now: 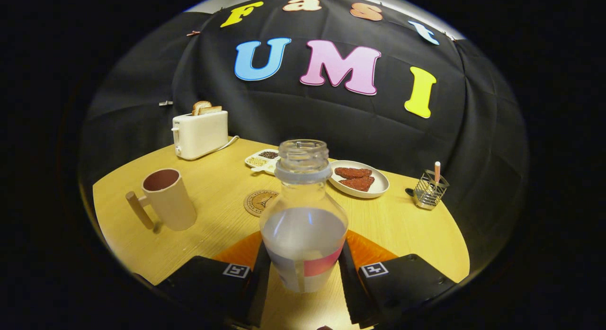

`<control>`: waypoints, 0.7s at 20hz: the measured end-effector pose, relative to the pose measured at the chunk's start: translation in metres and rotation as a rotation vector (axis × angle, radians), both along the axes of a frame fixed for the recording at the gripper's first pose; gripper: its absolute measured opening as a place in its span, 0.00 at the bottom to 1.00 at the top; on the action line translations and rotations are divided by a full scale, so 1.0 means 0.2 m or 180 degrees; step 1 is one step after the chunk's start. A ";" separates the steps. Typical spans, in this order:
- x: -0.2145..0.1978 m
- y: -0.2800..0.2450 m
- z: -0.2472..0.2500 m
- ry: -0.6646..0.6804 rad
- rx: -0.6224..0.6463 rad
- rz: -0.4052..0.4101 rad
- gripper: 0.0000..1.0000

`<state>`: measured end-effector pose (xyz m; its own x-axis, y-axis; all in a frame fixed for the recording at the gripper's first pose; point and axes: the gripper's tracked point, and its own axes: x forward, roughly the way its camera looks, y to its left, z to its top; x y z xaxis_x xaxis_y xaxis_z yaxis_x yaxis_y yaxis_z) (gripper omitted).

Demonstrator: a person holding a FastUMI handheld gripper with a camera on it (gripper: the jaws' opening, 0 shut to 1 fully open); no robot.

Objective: Take the bottle from table, then pour the juice into the cup, finally place the bottle on the coaster

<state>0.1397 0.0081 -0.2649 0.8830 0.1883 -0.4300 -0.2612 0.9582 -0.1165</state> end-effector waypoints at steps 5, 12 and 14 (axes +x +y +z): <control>0.03 0.05 0.17 -0.0091 -0.0401 0.0098 0.69; 0.10 0.10 0.34 -0.0325 -0.1248 0.0149 0.69; 0.11 0.14 0.34 -0.0350 -0.1465 0.0216 0.69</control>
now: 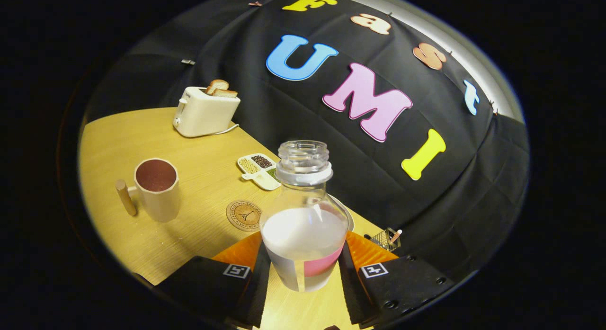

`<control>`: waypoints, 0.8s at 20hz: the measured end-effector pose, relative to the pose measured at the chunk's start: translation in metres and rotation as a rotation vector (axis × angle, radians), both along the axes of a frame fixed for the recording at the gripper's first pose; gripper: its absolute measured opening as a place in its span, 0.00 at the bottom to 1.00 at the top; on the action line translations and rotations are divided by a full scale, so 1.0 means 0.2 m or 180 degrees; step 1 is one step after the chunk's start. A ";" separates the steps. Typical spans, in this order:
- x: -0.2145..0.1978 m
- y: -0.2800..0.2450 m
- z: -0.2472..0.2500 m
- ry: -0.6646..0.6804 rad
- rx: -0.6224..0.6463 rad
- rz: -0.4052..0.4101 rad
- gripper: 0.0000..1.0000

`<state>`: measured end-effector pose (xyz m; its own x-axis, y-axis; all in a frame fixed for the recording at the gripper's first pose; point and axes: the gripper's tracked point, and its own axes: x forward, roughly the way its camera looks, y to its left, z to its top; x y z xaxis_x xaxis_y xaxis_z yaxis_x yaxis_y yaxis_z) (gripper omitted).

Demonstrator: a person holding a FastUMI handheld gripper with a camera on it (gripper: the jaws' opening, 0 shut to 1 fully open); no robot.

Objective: Take the bottle from table, then pour the juice into the cup, finally place the bottle on the coaster

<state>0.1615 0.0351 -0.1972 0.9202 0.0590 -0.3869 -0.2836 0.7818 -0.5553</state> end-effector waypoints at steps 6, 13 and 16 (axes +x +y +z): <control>0.01 0.13 -0.02 -0.0150 -0.0843 0.0287 0.69; -0.01 0.36 -0.04 -0.0360 -0.1581 0.0783 0.69; -0.02 0.45 -0.06 -0.0436 -0.1797 0.0954 0.69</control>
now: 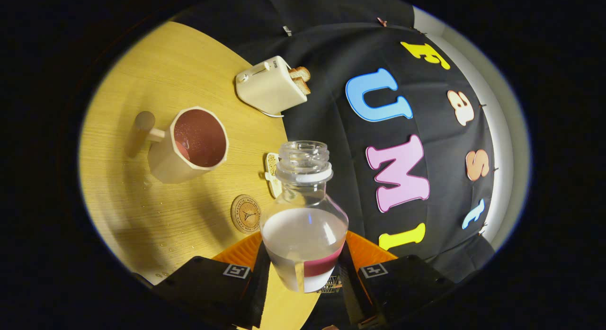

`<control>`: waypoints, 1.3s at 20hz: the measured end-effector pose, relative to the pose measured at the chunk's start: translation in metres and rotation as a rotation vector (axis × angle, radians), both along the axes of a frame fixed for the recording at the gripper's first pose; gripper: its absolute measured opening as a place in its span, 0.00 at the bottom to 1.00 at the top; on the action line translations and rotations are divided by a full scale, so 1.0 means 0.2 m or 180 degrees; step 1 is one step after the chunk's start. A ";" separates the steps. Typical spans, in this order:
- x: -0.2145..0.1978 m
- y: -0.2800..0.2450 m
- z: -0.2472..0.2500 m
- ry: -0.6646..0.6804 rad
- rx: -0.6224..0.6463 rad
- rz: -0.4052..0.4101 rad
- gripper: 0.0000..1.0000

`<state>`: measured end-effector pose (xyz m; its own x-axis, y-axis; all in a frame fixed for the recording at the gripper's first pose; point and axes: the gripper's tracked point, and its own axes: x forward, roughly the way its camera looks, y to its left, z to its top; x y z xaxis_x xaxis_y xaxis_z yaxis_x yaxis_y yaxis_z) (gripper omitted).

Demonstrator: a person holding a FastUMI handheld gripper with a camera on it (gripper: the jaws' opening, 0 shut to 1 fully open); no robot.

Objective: Take the bottle from table, then pour the juice into the cup, finally place the bottle on the coaster

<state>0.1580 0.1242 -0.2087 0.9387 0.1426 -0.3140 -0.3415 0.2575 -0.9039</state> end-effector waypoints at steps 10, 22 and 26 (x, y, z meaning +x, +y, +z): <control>0.08 0.08 -0.06 -0.0176 -0.0666 0.0267 0.69; 0.19 0.19 -0.07 -0.0390 -0.1443 0.0733 0.69; 0.25 0.22 -0.05 -0.0458 -0.1569 0.0804 0.69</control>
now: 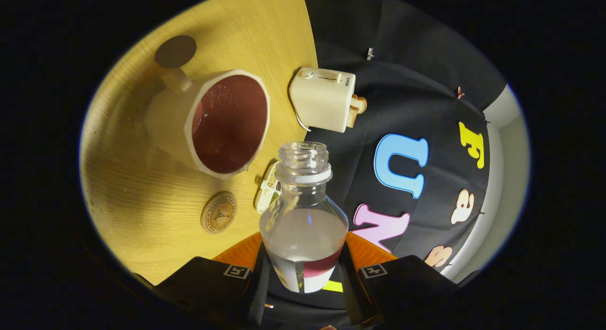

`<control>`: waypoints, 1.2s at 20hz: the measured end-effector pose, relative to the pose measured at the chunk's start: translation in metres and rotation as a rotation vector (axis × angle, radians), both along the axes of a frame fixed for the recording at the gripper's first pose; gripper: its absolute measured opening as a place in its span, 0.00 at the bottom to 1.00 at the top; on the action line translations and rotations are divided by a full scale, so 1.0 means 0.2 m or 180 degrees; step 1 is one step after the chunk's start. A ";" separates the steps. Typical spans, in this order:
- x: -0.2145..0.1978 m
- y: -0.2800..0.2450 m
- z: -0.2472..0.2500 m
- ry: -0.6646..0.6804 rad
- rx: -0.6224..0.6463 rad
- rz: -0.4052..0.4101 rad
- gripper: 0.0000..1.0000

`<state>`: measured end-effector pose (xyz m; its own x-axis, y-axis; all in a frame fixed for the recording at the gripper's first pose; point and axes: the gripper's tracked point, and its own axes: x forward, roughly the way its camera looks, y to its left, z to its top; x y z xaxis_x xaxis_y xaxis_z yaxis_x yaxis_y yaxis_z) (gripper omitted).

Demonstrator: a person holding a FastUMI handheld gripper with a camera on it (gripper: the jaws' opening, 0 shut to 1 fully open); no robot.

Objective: Take the bottle from table, then pour the juice into the cup, finally place the bottle on the coaster

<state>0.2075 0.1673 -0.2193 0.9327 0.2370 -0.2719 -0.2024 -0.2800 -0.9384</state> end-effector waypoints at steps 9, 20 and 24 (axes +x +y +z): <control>0.04 -0.01 -0.01 -0.0063 -0.0268 0.0146 0.69; 0.04 0.05 0.00 -0.0121 -0.0536 0.0397 0.69; 0.02 0.07 -0.02 -0.0139 -0.0695 0.0547 0.69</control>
<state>0.2125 0.1813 -0.2228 0.8958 0.3330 -0.2943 -0.0950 -0.5034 -0.8588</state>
